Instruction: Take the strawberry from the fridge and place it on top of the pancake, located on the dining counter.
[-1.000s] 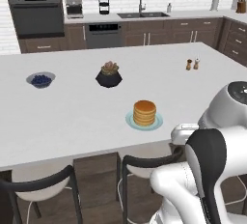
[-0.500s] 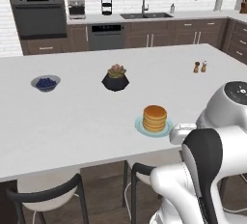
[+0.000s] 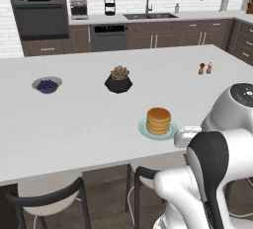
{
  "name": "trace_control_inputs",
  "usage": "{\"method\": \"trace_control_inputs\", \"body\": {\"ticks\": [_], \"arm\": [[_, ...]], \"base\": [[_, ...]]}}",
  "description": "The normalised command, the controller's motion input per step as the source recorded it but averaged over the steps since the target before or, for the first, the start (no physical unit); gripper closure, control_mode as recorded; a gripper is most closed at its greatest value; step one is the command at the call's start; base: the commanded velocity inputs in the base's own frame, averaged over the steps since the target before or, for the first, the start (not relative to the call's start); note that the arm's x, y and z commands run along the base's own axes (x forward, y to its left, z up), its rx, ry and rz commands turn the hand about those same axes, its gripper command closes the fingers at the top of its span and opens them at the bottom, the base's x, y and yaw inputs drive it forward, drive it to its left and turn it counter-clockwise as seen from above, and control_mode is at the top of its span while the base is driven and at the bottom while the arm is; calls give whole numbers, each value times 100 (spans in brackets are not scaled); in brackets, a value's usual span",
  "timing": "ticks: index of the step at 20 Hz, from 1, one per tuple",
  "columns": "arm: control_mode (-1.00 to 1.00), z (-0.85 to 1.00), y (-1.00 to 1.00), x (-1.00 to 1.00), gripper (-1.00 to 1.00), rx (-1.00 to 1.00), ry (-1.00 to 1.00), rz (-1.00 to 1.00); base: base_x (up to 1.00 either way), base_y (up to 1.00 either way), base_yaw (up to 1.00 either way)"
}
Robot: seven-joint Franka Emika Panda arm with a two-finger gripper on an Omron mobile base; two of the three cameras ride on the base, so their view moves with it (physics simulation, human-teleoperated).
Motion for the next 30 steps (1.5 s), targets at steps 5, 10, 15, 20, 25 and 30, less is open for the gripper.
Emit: {"method": "trace_control_inputs", "body": {"ticks": [5, 10, 15, 20, 25, 30], "arm": [[-100, 0, 0, 92, 100, 0, 1, 0], [-100, 0, -8, 100, 100, 1, 2, 0], [-100, -4, -30, 100, 100, 4, 11, 0], [-100, -13, -23, 100, 100, 1, 15, -5], [-100, -31, 0, 100, 100, 0, 3, -3], [-100, -69, -32, 100, 100, 4, 7, 0]], "base": [[0, 0, 0], [0, 0, 0], [0, 0, 0], [0, 0, 0], [0, 0, 0], [0, 0, 0]]}}
